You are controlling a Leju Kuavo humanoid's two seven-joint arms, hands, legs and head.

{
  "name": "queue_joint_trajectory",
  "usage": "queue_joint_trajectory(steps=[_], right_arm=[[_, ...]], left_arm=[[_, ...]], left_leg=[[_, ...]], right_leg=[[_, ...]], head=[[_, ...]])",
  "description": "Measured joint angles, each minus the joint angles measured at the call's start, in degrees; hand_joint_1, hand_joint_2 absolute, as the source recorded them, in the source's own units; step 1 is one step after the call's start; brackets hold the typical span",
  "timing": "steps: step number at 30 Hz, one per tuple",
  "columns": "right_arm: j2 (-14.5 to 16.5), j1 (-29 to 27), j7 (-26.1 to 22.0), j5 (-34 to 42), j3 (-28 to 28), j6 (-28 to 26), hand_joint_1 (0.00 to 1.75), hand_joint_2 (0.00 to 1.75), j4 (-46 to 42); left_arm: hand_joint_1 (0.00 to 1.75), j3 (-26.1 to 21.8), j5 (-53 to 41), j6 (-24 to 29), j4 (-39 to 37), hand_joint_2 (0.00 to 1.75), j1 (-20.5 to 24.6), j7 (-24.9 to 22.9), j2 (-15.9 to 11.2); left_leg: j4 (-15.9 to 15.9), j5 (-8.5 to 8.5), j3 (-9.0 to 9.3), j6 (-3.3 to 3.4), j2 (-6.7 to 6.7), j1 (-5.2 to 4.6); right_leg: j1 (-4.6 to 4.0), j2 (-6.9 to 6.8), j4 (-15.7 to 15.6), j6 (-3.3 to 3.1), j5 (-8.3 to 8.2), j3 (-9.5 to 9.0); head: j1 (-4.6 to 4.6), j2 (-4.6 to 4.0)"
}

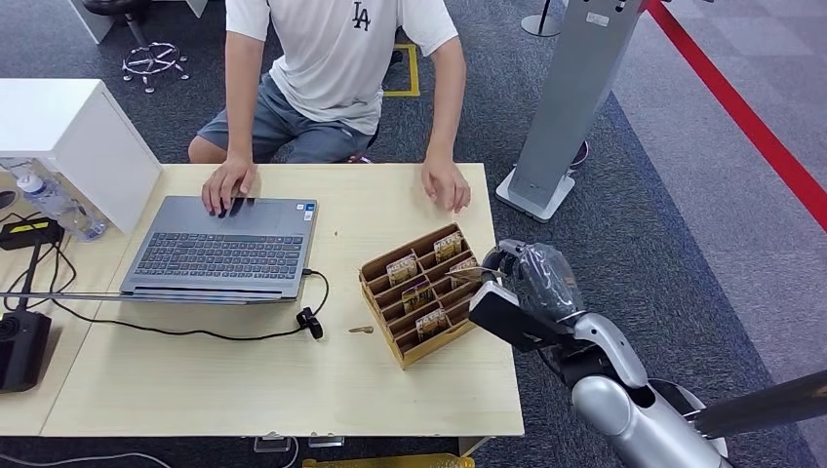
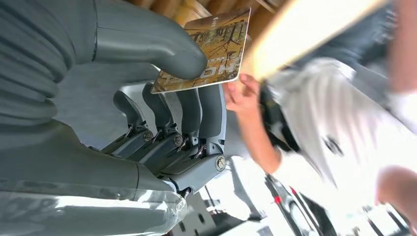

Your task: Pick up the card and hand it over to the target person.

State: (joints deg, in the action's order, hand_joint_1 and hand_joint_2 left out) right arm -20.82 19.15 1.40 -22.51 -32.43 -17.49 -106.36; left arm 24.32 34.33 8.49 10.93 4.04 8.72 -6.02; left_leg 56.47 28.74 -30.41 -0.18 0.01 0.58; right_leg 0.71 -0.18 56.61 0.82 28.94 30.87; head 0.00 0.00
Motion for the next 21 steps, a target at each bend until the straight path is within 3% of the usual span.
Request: queue_joint_trajectory(steps=[7, 12, 15, 21], right_arm=[[8.09, 1.45, -10.33, 5.34, -2.47, -6.13, 1.48, 1.75, 9.82], [13.41, 3.06, -14.94, 2.9, -5.31, -15.54, 1.48, 1.75, 18.65], [15.6, 2.86, -18.24, 3.4, -5.69, -20.97, 1.48, 1.75, 22.08], [16.9, 2.49, -20.73, 5.22, -5.79, -22.51, 1.48, 1.75, 24.22]], left_arm=[[0.0, 1.37, 0.36, 0.12, -0.04, 1.75, 0.03, -0.02, 0.6], [0.0, 2.15, 0.7, 0.58, 0.05, 1.75, 0.03, -0.46, 1.2], [0.0, 2.68, 0.86, 0.52, 0.09, 1.75, 0.03, -0.14, 1.55], [0.0, 2.94, 1.04, 0.3, 0.05, 1.75, 0.03, -0.03, 1.63]], left_leg=[[-0.14, -0.02, 0.17, -0.02, 0.13, 0.06], [-0.22, -0.04, 0.24, -0.02, 0.25, 0.07], [-0.25, -0.05, 0.26, -0.02, 0.24, 0.08], [-0.24, -0.05, 0.24, -0.01, 0.18, 0.07]], right_leg=[[-0.05, 0.13, -0.16, 0.0, -0.08, -0.16], [-0.07, 0.26, -0.22, -0.01, -0.13, -0.21], [-0.07, 0.25, -0.23, -0.01, -0.14, -0.25], [-0.07, 0.19, -0.22, -0.01, -0.12, -0.24]], head=[[0.0, 0.0], [0.0, 0.0], [0.0, 0.0], [0.0, 0.0]])
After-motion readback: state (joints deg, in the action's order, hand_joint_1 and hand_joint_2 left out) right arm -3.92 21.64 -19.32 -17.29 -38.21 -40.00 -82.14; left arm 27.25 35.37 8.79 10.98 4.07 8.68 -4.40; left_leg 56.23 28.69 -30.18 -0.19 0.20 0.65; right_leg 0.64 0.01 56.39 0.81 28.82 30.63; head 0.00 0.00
